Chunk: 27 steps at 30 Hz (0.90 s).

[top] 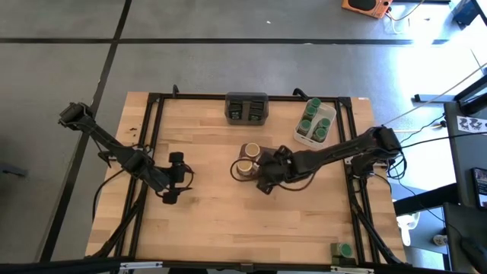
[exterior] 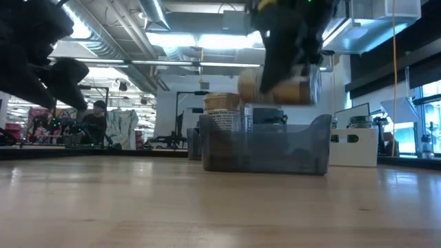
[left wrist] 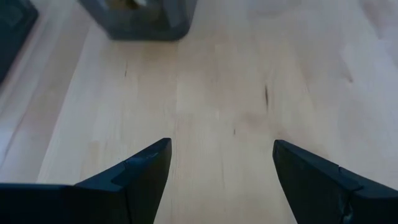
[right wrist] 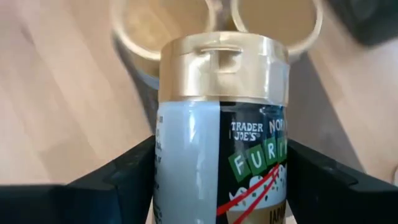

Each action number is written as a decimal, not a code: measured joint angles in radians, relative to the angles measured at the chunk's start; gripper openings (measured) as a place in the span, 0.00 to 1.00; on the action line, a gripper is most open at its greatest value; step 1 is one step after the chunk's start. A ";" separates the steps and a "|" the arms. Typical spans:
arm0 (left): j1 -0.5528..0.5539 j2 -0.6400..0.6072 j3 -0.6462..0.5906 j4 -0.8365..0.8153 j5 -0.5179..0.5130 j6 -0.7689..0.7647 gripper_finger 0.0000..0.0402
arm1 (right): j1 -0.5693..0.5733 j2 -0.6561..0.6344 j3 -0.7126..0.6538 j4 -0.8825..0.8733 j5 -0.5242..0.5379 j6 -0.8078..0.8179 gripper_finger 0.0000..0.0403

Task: Sort spices by type
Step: Adjust the golden seasoning bottle

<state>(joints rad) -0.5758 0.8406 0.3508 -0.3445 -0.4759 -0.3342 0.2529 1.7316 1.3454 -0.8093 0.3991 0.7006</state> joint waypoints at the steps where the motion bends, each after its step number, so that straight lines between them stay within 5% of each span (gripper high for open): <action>1: 0.000 0.000 0.000 0.012 0.000 0.012 0.69 | 0.013 -0.007 0.008 0.002 0.019 -0.002 0.70; 8: 0.000 0.000 0.000 0.122 0.000 0.096 0.69 | 0.085 -0.012 0.016 0.267 0.142 -0.145 0.70; 21: 0.016 0.002 0.000 0.461 -0.001 0.235 0.69 | 0.080 0.213 -0.012 0.985 0.101 -0.570 0.70; 27: 0.054 0.002 0.000 0.548 0.004 0.253 0.69 | 0.067 0.264 -0.012 1.163 0.087 -0.688 0.70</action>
<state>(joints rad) -0.5216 0.8425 0.3508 0.2031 -0.4724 -0.0812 0.3202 1.9960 1.3338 0.3540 0.4866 0.0124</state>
